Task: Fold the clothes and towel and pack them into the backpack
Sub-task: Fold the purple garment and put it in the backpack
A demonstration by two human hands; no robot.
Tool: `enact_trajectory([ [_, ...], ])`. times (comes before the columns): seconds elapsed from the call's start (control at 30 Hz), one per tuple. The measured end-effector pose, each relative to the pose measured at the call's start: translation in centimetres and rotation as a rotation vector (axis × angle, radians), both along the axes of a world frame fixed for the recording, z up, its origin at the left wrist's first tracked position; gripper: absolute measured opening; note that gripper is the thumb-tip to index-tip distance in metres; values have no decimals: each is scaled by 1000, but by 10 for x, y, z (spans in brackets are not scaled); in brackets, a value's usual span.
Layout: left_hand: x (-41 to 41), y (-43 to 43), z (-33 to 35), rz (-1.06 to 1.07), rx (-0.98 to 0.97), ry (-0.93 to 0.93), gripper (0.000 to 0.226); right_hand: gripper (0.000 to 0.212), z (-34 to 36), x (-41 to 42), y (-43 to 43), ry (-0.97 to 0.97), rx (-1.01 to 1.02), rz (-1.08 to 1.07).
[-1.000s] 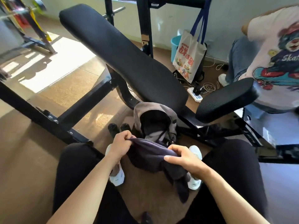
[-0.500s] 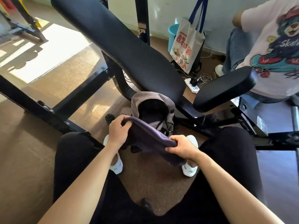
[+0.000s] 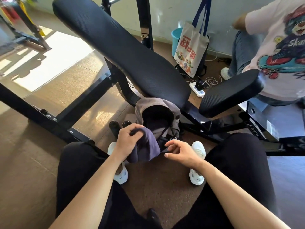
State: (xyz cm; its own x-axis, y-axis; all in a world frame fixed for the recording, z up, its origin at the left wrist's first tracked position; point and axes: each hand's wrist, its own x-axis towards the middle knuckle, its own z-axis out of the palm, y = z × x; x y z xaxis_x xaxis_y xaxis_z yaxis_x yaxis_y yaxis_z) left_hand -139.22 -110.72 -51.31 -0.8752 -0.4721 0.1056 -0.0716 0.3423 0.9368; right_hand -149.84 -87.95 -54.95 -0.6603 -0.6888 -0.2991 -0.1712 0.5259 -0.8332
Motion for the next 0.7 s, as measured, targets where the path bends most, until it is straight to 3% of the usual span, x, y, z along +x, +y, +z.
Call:
enact_trajectory([
  [0.1, -1, 10, 3, -95, 11, 6, 32, 45, 4, 9, -9, 6, -131, -43],
  [0.33, -10, 31, 11, -182, 121, 16, 15, 44, 12, 36, -34, -99, -361, -92],
  [0.47, -7, 33, 14, -263, 186, 31, 16, 29, 9, 37, -37, -56, -337, -139],
  [0.57, -5, 31, 12, -310, 202, 36, 28, 21, 4, 36, -36, 161, -227, -249],
  [0.7, -5, 30, 7, -298, 243, -14, 20, 9, -2, 31, -34, 465, -96, -354],
])
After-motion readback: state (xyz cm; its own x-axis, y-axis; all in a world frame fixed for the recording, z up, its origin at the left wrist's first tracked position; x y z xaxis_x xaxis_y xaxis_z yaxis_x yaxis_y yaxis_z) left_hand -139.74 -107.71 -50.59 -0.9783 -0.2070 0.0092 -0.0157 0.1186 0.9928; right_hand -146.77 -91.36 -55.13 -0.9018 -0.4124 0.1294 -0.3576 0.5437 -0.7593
